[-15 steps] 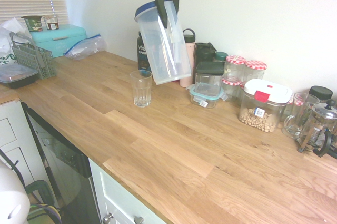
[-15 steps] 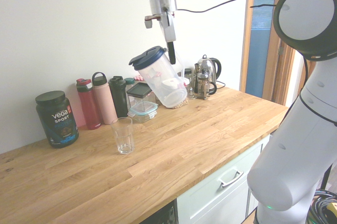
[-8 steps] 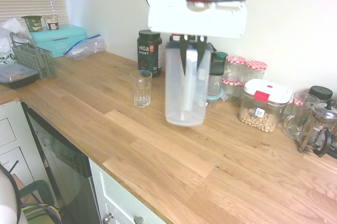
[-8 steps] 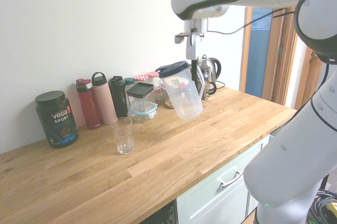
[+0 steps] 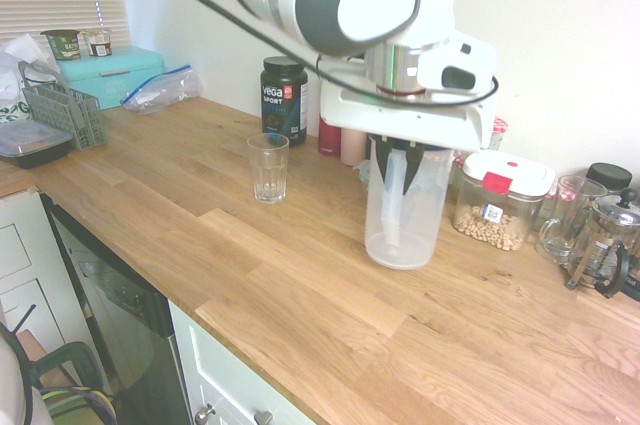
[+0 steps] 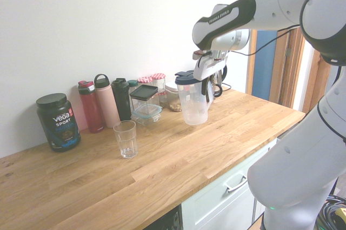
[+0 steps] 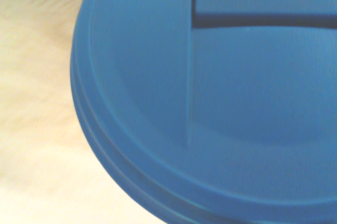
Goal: Pour me some water
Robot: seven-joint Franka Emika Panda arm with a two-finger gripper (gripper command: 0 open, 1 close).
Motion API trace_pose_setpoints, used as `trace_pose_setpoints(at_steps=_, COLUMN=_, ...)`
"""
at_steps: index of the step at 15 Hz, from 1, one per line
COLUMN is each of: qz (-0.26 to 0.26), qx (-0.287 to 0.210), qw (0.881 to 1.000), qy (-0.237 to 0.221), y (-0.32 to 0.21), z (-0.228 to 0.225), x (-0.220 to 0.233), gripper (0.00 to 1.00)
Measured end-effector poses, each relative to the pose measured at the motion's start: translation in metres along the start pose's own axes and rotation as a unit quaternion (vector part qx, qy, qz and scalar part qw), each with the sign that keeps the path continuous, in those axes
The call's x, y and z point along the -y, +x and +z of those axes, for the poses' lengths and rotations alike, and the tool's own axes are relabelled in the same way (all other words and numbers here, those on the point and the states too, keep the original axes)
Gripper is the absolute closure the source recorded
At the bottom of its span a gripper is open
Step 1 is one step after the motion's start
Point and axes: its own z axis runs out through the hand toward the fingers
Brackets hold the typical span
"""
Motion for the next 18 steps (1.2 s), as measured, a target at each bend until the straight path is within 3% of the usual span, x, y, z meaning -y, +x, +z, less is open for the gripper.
trace_pose_setpoints(at_steps=3, qz=0.059, qx=-0.046, qw=0.997, qy=0.005, y=-0.005, z=0.016, x=-0.011, gripper=1.00)
trace_pose_setpoints(at_steps=10, qz=0.087, qx=-0.023, qw=0.996, qy=0.014, y=-0.012, z=0.025, x=-0.012, gripper=1.00)
trace_pose_setpoints(at_steps=11, qz=0.088, qx=-0.020, qw=0.996, qy=0.013, y=-0.012, z=0.027, x=-0.012, gripper=0.00)
trace_pose_setpoints(at_steps=18, qz=0.088, qx=-0.016, qw=0.996, qy=0.008, y=-0.006, z=0.035, x=-0.013, gripper=0.00)
